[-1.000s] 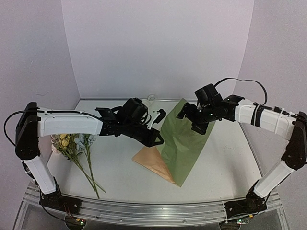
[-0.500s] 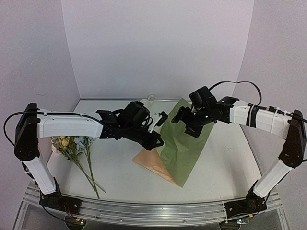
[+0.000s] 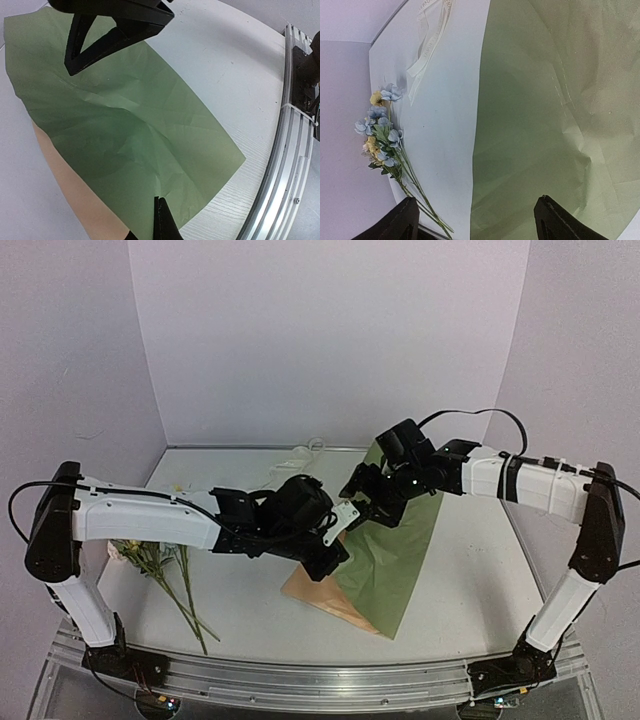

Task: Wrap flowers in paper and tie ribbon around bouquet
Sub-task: Pass from the left arm to the right

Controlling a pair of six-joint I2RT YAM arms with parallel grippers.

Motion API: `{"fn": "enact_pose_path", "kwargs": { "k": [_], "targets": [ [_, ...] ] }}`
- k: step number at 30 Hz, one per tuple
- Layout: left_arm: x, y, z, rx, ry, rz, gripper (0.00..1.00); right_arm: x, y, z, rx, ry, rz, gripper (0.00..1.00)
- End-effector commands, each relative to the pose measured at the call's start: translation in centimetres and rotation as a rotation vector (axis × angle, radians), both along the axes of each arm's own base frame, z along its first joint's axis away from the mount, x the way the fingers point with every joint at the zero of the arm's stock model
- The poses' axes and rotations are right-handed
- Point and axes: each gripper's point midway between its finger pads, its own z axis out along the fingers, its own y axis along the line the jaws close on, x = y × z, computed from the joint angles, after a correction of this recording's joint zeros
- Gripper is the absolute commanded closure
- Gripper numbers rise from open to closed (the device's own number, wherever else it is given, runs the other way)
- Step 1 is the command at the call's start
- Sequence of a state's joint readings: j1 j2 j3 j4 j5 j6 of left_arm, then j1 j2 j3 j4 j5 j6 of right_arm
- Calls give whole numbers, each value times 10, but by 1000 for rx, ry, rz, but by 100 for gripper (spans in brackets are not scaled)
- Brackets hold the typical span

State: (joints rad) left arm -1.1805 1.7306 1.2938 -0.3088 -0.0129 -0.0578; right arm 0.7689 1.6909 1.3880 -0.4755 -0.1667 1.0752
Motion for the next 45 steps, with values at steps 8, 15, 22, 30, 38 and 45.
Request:
{"fn": "enact_pose_path", "kwargs": {
  "k": [8, 15, 22, 30, 38, 45],
  "targets": [
    [13, 6, 33, -54, -131, 30, 100, -16, 27, -17, 16, 62, 87, 22],
    [15, 13, 30, -30, -161, 36, 100, -19, 23, -18, 7, 56, 78, 44],
    [17, 24, 28, -62, -129, 111, 95, -22, 11, -14, -12, 32, 64, 84],
    [13, 43, 43, -178, -14, 187, 60, -26, -5, -2, -43, -32, 66, 100],
    [51, 138, 11, -325, 431, 547, 40, -32, -20, 13, -52, -114, 77, 100],
    [46, 175, -41, -408, 792, 787, 34, -43, -28, 21, -42, -168, 69, 100]
  ]
}}
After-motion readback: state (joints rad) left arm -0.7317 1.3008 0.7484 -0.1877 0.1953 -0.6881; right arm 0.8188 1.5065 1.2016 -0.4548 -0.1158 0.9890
